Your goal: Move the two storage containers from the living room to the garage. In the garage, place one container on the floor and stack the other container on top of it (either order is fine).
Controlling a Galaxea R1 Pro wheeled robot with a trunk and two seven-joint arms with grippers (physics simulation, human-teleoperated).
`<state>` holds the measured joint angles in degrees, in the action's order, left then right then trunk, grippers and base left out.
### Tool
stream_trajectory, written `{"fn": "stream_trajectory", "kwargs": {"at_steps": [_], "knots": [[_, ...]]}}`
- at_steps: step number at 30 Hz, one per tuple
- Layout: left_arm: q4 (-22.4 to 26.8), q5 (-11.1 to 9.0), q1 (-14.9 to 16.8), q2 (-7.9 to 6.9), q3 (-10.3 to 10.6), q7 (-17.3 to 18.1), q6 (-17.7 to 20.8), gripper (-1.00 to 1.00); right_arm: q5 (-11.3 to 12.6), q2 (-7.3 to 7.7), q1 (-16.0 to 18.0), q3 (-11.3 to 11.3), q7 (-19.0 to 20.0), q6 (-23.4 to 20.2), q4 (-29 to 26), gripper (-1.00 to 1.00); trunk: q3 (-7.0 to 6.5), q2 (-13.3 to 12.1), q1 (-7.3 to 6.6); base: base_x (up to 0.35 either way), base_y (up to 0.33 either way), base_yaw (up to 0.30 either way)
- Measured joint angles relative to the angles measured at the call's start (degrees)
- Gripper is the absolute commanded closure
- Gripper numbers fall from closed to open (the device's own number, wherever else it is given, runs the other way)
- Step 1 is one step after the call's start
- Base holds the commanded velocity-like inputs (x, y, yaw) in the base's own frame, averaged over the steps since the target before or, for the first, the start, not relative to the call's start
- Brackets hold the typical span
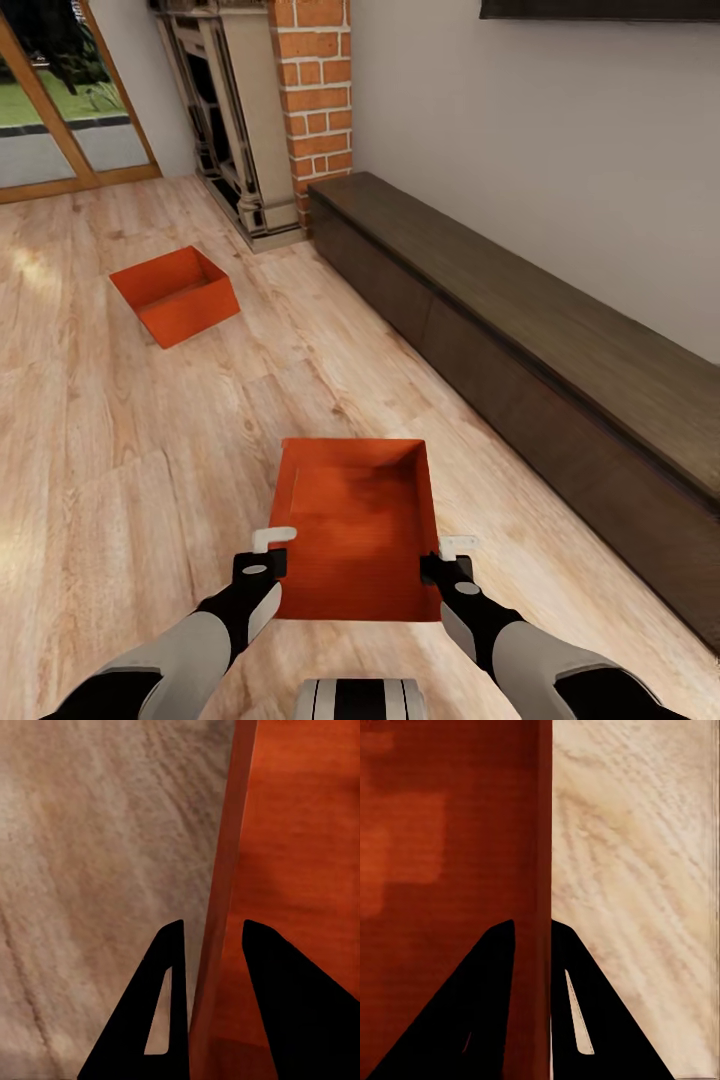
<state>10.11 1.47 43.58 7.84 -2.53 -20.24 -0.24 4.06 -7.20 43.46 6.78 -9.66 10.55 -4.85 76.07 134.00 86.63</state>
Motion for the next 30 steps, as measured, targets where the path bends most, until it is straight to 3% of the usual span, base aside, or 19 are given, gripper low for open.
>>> {"fn": "stream_trajectory", "kwargs": {"at_steps": [6,30], "knots": [[0.0,0.0,0.0,0.01,0.0,0.0,0.0,1.00,0.0,-0.02,0.0,-0.1,0.0,0.0,0.0,1.00,-0.34,0.0,0.00,0.000,0.000,-0.137],[0.0,-0.1,0.0,0.06,0.1,-0.1,-0.1,1.00,-0.1,0.05,0.0,-0.2,0.1,0.1,0.0,1.00,-0.83,0.0,0.00,0.000,0.000,-0.003]]}}
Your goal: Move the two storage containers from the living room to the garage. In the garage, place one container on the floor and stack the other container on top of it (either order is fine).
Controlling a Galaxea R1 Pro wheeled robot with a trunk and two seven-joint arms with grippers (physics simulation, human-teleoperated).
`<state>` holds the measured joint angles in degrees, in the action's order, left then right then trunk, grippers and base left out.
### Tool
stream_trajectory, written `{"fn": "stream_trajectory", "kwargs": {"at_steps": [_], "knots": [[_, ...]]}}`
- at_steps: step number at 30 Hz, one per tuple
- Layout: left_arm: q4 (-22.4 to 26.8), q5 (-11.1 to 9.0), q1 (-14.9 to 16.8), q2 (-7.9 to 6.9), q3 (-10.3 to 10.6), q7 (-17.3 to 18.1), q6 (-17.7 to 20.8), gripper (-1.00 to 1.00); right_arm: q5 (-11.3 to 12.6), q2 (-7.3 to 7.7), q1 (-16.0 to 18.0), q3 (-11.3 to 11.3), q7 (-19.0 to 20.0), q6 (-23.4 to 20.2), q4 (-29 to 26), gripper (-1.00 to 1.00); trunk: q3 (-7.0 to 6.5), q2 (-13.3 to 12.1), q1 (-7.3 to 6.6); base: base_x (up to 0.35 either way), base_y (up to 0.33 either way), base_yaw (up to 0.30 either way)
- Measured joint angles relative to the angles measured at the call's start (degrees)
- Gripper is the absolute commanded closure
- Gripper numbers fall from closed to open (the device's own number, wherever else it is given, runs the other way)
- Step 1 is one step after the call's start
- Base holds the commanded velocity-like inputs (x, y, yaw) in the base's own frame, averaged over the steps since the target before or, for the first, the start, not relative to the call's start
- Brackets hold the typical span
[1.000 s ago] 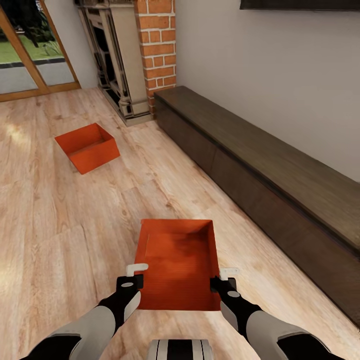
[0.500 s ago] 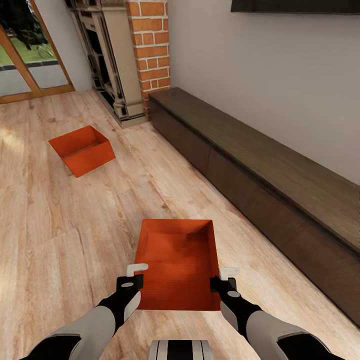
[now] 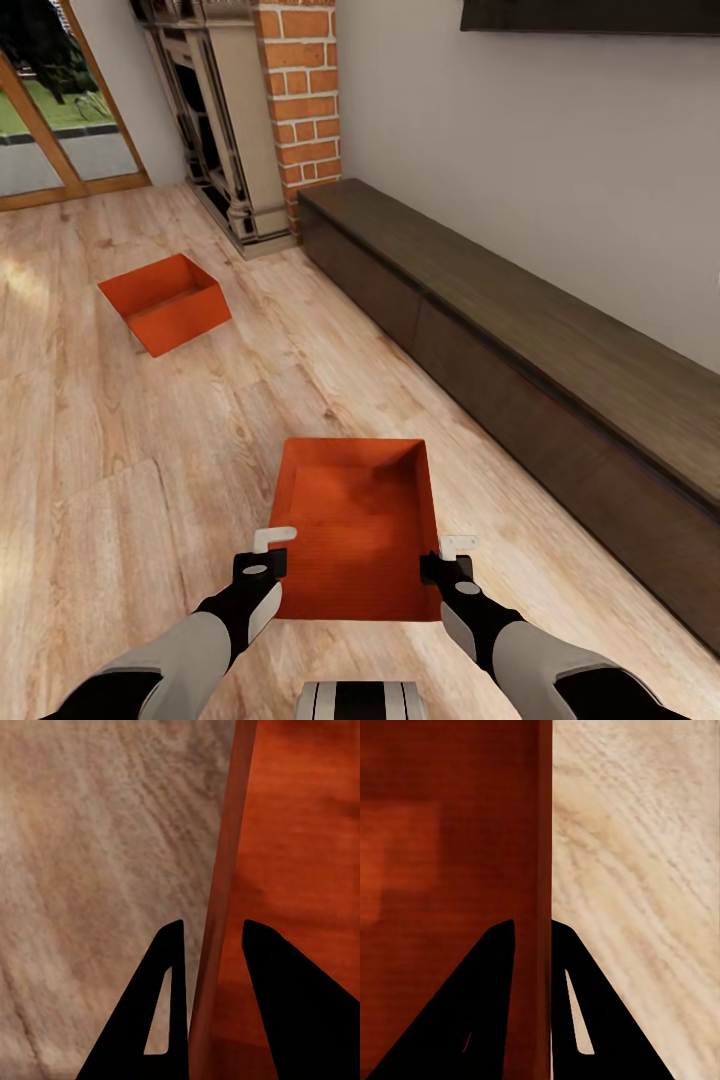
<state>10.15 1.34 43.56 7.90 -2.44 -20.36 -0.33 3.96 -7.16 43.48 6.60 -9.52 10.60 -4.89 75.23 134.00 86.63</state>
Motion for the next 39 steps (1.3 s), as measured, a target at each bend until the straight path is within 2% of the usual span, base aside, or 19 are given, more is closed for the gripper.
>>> {"fn": "stream_trajectory", "kwargs": {"at_steps": [39], "knots": [[0.0,0.0,0.0,-0.03,0.0,0.1,0.0,1.00,0.0,-0.03,0.0,0.0,0.0,0.0,0.0,1.00,-3.48,0.0,0.00,0.000,0.000,0.000]]}}
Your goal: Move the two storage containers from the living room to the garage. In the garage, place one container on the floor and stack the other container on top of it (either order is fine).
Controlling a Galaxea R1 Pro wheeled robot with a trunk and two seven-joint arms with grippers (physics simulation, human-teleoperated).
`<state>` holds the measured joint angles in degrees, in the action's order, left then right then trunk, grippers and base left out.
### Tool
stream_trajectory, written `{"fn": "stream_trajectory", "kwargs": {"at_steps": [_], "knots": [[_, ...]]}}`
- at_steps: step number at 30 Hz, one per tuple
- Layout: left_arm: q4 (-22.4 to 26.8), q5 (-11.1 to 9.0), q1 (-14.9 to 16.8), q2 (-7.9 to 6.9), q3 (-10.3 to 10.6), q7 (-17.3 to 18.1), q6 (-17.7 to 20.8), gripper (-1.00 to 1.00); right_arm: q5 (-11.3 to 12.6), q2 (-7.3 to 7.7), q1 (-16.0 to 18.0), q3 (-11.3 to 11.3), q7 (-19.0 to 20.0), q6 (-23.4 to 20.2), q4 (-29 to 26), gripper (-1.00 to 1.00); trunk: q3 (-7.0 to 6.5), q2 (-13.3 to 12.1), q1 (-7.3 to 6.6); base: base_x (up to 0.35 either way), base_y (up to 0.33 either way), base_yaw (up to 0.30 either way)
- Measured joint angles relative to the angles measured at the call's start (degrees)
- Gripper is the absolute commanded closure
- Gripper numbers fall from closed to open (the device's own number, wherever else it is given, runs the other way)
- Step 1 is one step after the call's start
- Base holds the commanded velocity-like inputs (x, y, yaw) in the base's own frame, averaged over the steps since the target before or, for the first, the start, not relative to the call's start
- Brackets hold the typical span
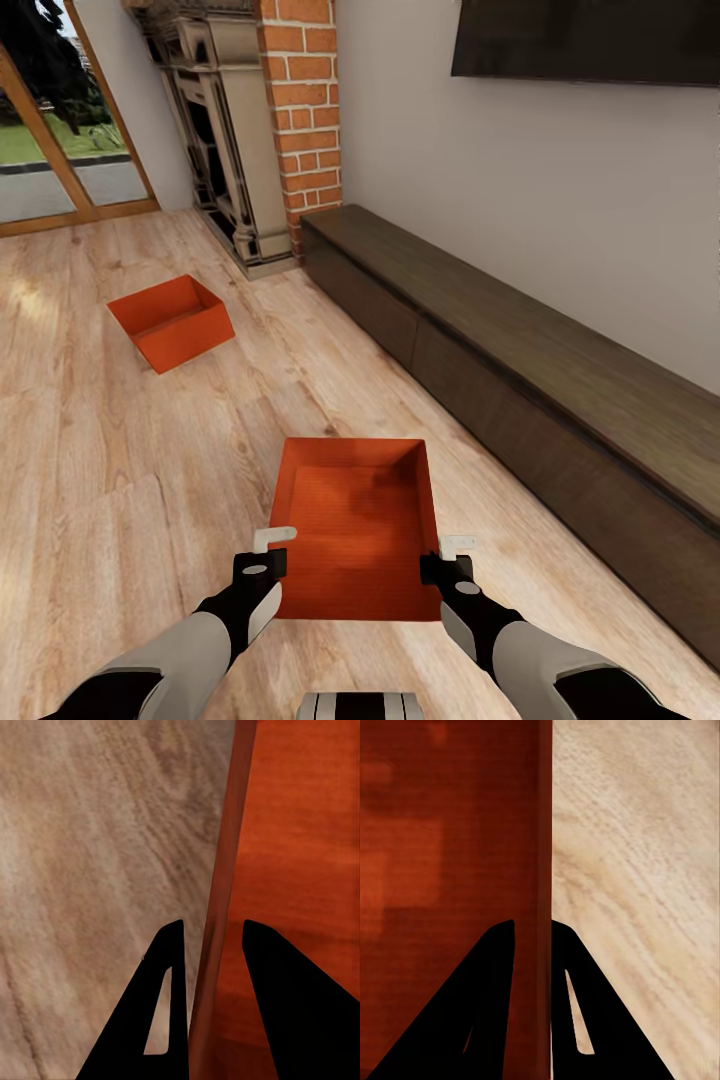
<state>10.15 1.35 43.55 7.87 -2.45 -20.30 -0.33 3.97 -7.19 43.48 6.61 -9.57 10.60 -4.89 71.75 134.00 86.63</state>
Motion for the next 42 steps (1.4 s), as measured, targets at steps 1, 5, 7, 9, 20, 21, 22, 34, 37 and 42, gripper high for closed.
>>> {"fn": "stream_trajectory", "kwargs": {"at_steps": [1,5,7,9,20,21,22,34,37,42], "knots": [[0.0,0.0,0.0,0.01,0.0,0.0,0.0,1.00,0.0,0.01,0.0,0.0,0.0,0.0,0.0,1.00,-0.09,0.0,0.00,0.000,0.000,0.000],[0.0,0.0,0.0,0.01,0.0,0.0,0.0,1.00,0.0,0.01,0.0,0.0,0.0,0.0,0.0,1.00,-0.45,0.0,0.00,0.000,0.000,0.000],[0.0,0.0,0.0,-0.01,0.0,0.0,0.0,1.00,0.1,0.00,0.0,0.1,0.0,0.0,0.0,1.00,-0.63,0.0,0.00,0.000,0.000,0.000],[0.0,-0.1,0.0,0.00,0.0,0.0,0.0,1.00,0.2,0.00,0.0,0.2,0.0,0.0,0.0,1.00,-0.82,0.0,0.00,0.000,0.000,0.000],[0.0,0.0,0.0,0.01,0.0,0.0,0.0,1.00,0.3,0.01,0.0,0.2,0.0,0.0,0.0,1.00,-1.81,0.0,0.00,0.000,0.000,0.000],[0.0,0.0,0.0,0.03,0.0,-0.1,0.0,1.00,0.3,0.04,0.0,0.2,0.0,0.0,0.0,1.00,-1.90,0.0,0.00,0.000,0.000,0.000],[0.0,0.0,0.0,0.04,0.0,-0.1,0.0,1.00,0.3,0.05,0.0,0.2,0.0,0.0,0.0,1.00,-1.99,0.0,0.00,0.000,0.000,0.000],[0.0,0.0,0.0,0.06,0.0,-0.1,0.0,1.00,0.7,0.08,0.0,0.7,0.0,0.0,0.0,1.00,-3.08,0.0,0.00,0.000,0.000,0.000],[0.0,0.0,0.0,0.06,0.1,-0.1,0.0,1.00,0.9,0.08,0.0,0.8,0.0,0.0,0.0,1.00,-3.34,0.0,0.00,0.000,0.000,0.000],[0.0,0.0,0.0,0.04,0.1,-0.1,0.0,1.00,1.0,0.06,0.0,0.9,0.0,0.0,0.0,1.00,-3.78,0.0,0.00,0.000,0.000,0.000]]}}
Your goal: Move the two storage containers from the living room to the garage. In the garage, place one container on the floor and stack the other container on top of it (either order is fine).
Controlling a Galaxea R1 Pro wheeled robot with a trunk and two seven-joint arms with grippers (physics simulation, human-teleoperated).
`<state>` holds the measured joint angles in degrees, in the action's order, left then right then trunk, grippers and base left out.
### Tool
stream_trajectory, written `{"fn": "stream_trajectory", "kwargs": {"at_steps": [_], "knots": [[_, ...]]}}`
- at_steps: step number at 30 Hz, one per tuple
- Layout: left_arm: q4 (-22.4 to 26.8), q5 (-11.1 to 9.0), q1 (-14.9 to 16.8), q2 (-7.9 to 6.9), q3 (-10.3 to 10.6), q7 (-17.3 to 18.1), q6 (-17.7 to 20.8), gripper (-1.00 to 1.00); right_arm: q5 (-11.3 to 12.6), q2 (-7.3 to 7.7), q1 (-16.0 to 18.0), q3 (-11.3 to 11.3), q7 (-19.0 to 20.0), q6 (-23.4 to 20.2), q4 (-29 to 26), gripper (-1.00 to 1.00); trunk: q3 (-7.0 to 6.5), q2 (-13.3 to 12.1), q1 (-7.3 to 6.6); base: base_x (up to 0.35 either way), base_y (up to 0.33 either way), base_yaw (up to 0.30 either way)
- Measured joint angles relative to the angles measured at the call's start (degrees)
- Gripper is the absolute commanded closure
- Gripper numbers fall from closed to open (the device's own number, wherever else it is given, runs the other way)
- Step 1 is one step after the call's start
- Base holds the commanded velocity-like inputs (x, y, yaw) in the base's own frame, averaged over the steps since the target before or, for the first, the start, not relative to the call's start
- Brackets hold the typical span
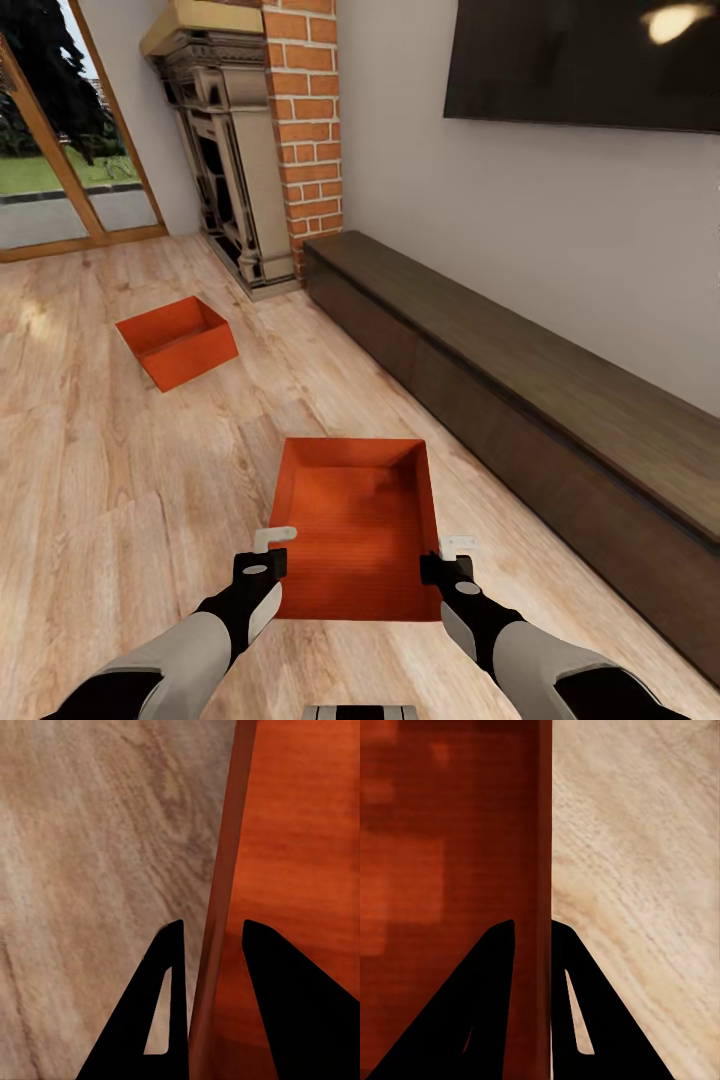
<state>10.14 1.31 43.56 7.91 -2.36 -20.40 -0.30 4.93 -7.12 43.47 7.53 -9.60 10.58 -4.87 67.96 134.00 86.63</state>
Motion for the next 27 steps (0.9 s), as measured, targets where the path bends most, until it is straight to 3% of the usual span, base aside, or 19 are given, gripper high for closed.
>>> {"fn": "stream_trajectory", "kwargs": {"at_steps": [27], "knots": [[0.0,0.0,0.0,0.02,0.0,0.0,0.0,1.00,0.0,0.02,0.0,0.0,0.0,0.0,0.0,1.00,-2.39,0.0,0.00,0.000,0.000,0.000]]}}
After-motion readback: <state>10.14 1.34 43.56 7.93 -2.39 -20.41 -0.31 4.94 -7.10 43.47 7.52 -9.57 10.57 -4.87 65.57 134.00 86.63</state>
